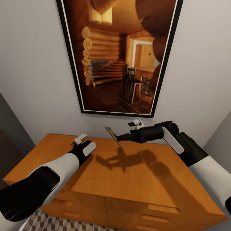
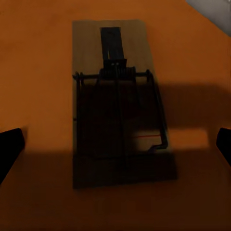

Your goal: Take the four mousetraps from the cabinet in the bathroom and place them on the bathroom floor. Make sure all four end up on the same floor surface, and ensure that at least two of them are either under or directly next to the same bathroom sink.

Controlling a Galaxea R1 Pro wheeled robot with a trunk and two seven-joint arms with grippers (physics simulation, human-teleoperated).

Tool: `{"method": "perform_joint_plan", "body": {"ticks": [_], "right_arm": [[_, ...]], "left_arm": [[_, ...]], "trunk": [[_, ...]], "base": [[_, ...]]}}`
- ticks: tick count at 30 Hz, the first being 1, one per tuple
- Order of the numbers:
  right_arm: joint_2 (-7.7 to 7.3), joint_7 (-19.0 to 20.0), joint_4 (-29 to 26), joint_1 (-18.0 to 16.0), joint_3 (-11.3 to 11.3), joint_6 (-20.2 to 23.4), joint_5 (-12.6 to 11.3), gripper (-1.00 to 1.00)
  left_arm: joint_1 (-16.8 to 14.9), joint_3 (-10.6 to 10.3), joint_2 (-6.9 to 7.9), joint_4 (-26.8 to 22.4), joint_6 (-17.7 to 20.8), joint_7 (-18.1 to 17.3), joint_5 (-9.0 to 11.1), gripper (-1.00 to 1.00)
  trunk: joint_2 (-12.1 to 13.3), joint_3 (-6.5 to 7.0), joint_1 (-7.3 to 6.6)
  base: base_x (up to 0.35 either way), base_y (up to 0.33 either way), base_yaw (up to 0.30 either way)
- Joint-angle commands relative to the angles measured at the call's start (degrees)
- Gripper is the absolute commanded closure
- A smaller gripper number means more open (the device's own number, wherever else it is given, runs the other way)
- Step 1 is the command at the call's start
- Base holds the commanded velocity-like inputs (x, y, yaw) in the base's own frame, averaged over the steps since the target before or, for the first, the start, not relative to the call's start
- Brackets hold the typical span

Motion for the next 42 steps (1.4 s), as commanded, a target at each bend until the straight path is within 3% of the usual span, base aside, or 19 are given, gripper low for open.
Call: {"method": "perform_joint_plan", "body": {"ticks": [1,16,17,36,42], "right_arm": [[0.0,0.0,0.0,0.01,0.0,0.15,-0.09,1.0],[0.0,0.0,0.0,0.02,0.0,0.15,-0.08,1.0],[0.0,0.0,0.0,0.02,0.0,0.15,-0.08,1.0],[-0.09,0.04,0.05,0.04,0.0,0.15,-0.14,1.0],[-0.05,0.0,0.11,0.04,0.0,0.15,-0.16,1.0]], "left_arm": [[0.01,0.45,0.02,0.05,-0.11,0.0,0.3,-1.0],[0.0,0.48,0.19,2.6,-2.06,-0.18,0.64,-1.0],[-0.02,0.48,0.16,2.63,-2.11,-0.19,0.64,1.0],[-0.02,0.51,0.15,2.04,-2.22,-0.23,0.57,1.0],[-0.04,0.72,0.42,-3.51,-2.16,0.79,0.56,1.0]], "trunk": [[0.01,-0.01,0.0],[0.01,-0.01,0.0],[0.01,-0.01,0.0],[0.01,-0.01,0.0],[0.01,-0.01,0.0]], "base": [[0.0,0.0,0.0],[0.0,0.0,0.0],[0.0,0.0,0.0],[0.0,0.0,0.0],[0.0,0.0,0.0]]}}
